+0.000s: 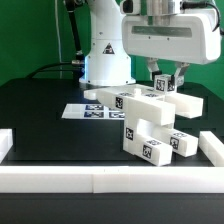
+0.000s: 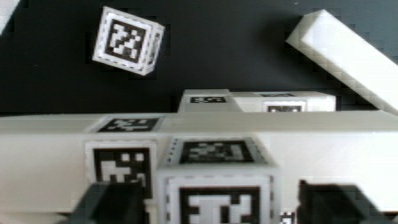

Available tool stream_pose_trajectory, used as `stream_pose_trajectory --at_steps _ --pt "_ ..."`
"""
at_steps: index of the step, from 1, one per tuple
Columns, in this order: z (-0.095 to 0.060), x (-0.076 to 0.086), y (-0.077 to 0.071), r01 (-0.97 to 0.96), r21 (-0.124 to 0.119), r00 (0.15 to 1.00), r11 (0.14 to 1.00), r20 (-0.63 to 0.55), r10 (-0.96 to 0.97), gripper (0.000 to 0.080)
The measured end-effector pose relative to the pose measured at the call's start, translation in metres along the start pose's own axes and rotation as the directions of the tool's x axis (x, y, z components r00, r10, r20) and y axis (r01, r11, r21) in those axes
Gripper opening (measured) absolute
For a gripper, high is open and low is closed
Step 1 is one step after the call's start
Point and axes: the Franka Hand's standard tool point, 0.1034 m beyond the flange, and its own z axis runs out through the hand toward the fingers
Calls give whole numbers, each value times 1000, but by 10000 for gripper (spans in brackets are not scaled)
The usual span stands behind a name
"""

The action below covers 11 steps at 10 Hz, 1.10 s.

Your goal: Assemble chair

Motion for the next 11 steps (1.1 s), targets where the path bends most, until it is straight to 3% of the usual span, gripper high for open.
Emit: stream_pose_trajectory --at_steps 1,2,3,6,11 --pt "0 0 0 2 0 1000 1000 0 -2 548" --pt "0 0 0 46 -1 999 999 -1 -46 548" --pt "0 -1 0 62 -2 998 998 -1 -62 628" --pt "0 -3 -3 344 -8 939 939 -10 -344 648" --pt "0 -3 -5 687 -11 726 727 -16 -687 649"
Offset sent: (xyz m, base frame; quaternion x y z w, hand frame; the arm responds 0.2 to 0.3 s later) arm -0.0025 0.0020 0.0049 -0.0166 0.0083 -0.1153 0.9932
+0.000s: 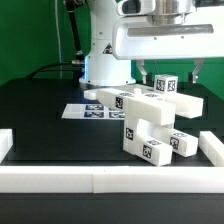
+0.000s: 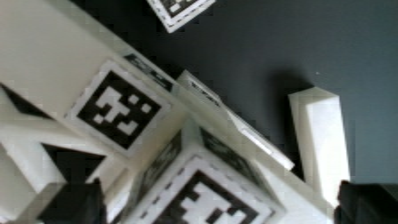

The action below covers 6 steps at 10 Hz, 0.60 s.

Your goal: Assemble chair

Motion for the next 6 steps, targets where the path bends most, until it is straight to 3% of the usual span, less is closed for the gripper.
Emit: stream_pose_trajectory --at_steps 6 --pt "0 1 3 414 -9 910 910 3 -414 649"
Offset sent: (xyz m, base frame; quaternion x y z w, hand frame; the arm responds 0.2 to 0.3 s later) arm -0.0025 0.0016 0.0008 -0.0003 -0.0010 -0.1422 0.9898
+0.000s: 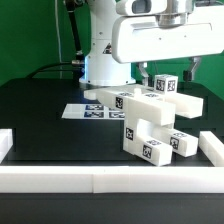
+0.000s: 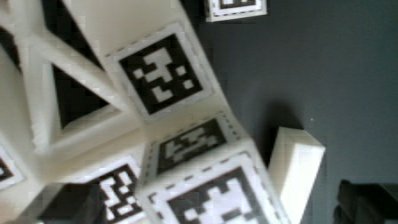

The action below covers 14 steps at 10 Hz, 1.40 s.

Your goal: Assemble chair

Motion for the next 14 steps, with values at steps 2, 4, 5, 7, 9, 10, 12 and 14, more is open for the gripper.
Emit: stream_pose_trajectory --at_steps 2,4,5,7,9,10,12,14 --pt "0 0 2 106 -1 994 994 0 -106 649" --pt "0 0 2 104 -1 995 995 0 -104 649" --pt "0 0 2 93 -1 996 996 0 -93 535" --pt "0 0 2 58 -1 998 998 0 -58 401" --pt "0 0 2 -102 0 995 995 -1 102 287" --pt "0 0 3 -176 1 984 984 -1 176 287" --pt "0 0 3 -326 2 945 945 0 326 287" --pt "0 0 4 -504 5 864 864 1 504 287"
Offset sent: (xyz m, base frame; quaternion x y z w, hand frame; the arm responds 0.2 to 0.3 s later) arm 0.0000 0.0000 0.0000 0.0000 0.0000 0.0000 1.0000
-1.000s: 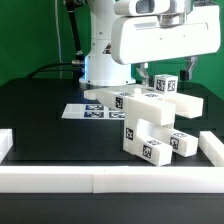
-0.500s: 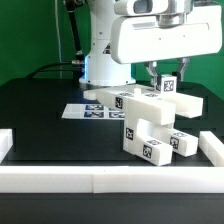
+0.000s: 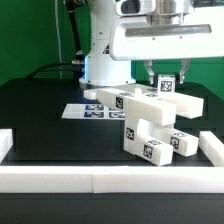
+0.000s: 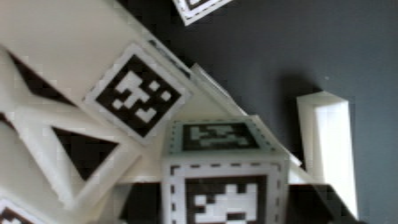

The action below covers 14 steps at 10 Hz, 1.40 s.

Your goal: Assemble chair

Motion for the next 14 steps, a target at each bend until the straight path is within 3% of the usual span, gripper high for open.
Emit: stream_pose_trajectory --at_steps 4,8,11,13,14 --pt "0 2 2 -271 9 963 962 3 271 287" --pt "0 2 1 -542 14 840 840 6 542 288" --pt "0 2 1 -509 13 861 860 6 509 297" --pt "0 0 -2 -477 10 879 879 7 477 609" --pt "0 0 -3 -361 9 933 933 4 361 638"
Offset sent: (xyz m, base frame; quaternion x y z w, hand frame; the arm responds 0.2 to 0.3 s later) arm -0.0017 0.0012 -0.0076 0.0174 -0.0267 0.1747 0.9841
